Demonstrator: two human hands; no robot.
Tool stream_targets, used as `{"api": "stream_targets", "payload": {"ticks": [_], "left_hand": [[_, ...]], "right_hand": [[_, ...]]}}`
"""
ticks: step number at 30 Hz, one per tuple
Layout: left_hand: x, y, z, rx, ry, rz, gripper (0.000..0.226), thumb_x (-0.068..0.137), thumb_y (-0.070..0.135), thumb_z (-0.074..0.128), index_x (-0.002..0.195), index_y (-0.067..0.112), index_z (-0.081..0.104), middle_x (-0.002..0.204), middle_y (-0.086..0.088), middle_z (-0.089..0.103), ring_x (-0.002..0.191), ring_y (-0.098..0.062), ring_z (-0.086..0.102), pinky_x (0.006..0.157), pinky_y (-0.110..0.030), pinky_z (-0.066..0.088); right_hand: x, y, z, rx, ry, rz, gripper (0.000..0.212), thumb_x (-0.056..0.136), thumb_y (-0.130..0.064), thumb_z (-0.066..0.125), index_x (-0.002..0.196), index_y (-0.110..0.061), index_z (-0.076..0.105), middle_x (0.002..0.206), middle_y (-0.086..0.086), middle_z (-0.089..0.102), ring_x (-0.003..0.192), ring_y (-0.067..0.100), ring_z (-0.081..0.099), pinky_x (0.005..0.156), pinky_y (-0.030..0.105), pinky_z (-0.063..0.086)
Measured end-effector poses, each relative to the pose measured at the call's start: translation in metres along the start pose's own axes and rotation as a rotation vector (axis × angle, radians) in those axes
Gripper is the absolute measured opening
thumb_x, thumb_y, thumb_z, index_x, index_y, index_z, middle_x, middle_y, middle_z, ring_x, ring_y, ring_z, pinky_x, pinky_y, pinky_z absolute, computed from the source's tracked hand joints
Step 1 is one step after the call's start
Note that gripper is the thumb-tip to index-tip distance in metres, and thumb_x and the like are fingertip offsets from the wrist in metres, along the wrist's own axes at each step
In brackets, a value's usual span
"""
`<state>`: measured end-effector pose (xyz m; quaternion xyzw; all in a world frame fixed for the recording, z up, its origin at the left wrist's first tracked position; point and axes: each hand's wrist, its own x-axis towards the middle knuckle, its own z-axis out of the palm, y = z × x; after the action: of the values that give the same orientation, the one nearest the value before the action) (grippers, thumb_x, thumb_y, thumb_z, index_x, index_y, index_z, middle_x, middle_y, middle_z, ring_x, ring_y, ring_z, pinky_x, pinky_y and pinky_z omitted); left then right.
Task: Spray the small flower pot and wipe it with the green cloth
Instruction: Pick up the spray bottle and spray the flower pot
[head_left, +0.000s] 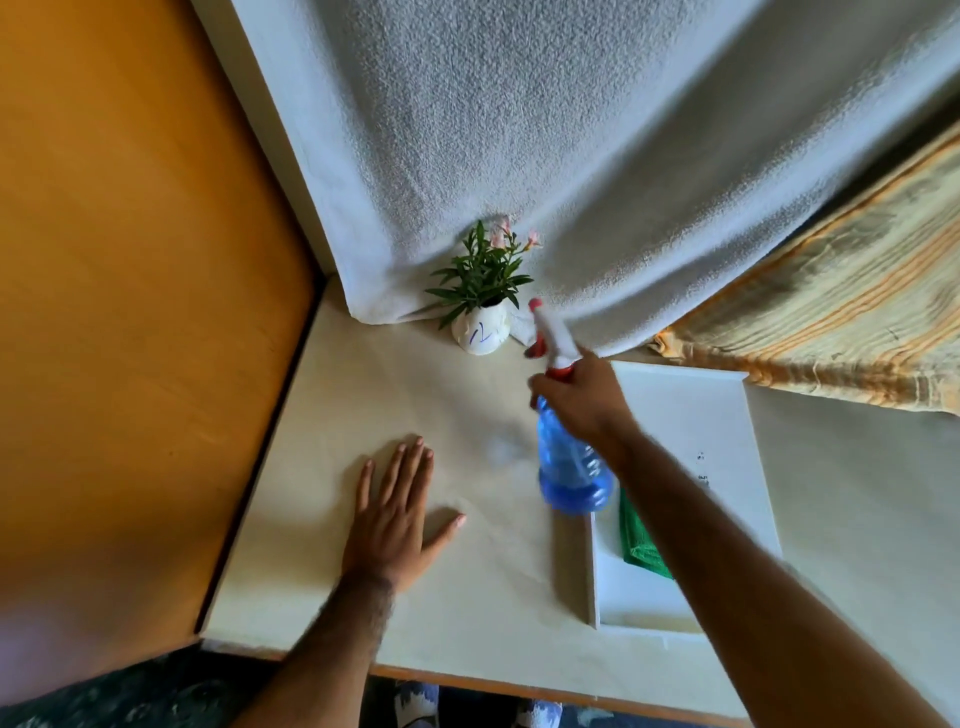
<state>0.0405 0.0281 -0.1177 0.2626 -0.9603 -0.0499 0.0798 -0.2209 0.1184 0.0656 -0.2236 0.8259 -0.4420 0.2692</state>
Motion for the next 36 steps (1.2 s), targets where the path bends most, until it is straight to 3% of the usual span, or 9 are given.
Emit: {"api": "stream_targets", "payload": {"ticks": [3,6,10,13,19,28,30,33,36], "left_hand": [[0.000,0.001,0.000,-0.012,0.018,-0.004,0.096,0.095,0.074,0.050,0.165,0.010,0.033,0.174,-0.010,0.031,0.160,-0.028,0.031,0.124,-0.064,0.034],[0.001,0.000,0.001,-0.016,0.008,-0.004,0.097,0.095,0.075,0.048,0.165,0.011,0.031,0.175,-0.009,0.030,0.161,-0.027,0.029,0.125,-0.064,0.030],[0.000,-0.001,0.001,-0.010,0.001,-0.004,0.096,0.096,0.075,0.047,0.166,0.011,0.031,0.175,-0.009,0.029,0.161,-0.027,0.028,0.126,-0.063,0.028],[0.000,-0.001,0.001,-0.017,-0.003,-0.005,0.096,0.096,0.075,0.046,0.166,0.011,0.030,0.175,-0.008,0.029,0.161,-0.027,0.028,0.126,-0.063,0.029],[0.001,-0.001,0.000,-0.028,-0.006,-0.014,0.095,0.097,0.076,0.042,0.166,0.012,0.029,0.175,-0.008,0.028,0.161,-0.027,0.028,0.125,-0.064,0.031],[0.002,0.000,-0.001,-0.023,-0.020,-0.019,0.094,0.097,0.076,0.042,0.165,0.012,0.032,0.175,-0.007,0.029,0.161,-0.028,0.029,0.126,-0.062,0.031],[0.002,0.000,-0.002,-0.024,-0.018,-0.022,0.094,0.096,0.075,0.045,0.165,0.012,0.033,0.175,-0.007,0.030,0.161,-0.027,0.029,0.125,-0.062,0.032],[0.002,-0.001,-0.002,-0.024,-0.008,-0.017,0.095,0.095,0.075,0.045,0.165,0.011,0.034,0.174,-0.008,0.031,0.160,-0.027,0.030,0.125,-0.062,0.033],[0.001,-0.001,-0.001,-0.019,-0.008,-0.007,0.095,0.096,0.075,0.042,0.165,0.011,0.032,0.175,-0.009,0.029,0.161,-0.028,0.030,0.126,-0.062,0.030]], "right_hand": [[0.004,0.008,0.029,-0.030,-0.062,0.081,0.020,0.077,-0.009,0.072,0.090,-0.024,0.070,0.064,0.000,0.072,0.056,0.013,0.072,0.069,0.029,0.060],[0.012,0.013,0.045,-0.105,-0.076,0.149,0.014,0.080,-0.026,0.075,0.092,-0.023,0.071,0.062,-0.003,0.072,0.057,0.007,0.071,0.069,0.025,0.054],[0.018,0.005,0.054,-0.182,-0.080,0.155,0.028,0.082,-0.046,0.072,0.082,-0.019,0.068,0.055,-0.003,0.071,0.059,0.009,0.070,0.065,0.025,0.052],[0.021,0.001,0.056,-0.246,-0.050,0.174,0.033,0.084,-0.050,0.070,0.073,-0.019,0.064,0.050,-0.005,0.067,0.055,0.008,0.063,0.060,0.027,0.049],[0.027,0.005,0.060,-0.243,-0.022,0.192,0.036,0.079,-0.055,0.072,0.072,-0.020,0.065,0.053,-0.005,0.070,0.059,0.011,0.068,0.069,0.032,0.057],[0.020,0.000,0.053,-0.219,-0.004,0.194,0.018,0.083,-0.039,0.071,0.082,-0.021,0.068,0.050,-0.009,0.065,0.055,0.000,0.062,0.059,0.024,0.046],[0.013,-0.002,0.046,-0.130,0.052,0.174,0.009,0.080,-0.026,0.068,0.087,-0.021,0.070,0.052,-0.006,0.068,0.057,0.004,0.067,0.063,0.025,0.050],[-0.001,-0.010,0.025,0.012,0.191,0.062,0.022,0.077,-0.014,0.066,0.096,-0.023,0.073,0.057,-0.003,0.071,0.058,0.005,0.069,0.066,0.024,0.054],[-0.007,-0.015,-0.008,0.193,0.398,-0.076,0.019,0.082,-0.003,0.068,0.094,-0.017,0.073,0.053,-0.012,0.068,0.049,-0.004,0.062,0.057,0.014,0.051]]}}
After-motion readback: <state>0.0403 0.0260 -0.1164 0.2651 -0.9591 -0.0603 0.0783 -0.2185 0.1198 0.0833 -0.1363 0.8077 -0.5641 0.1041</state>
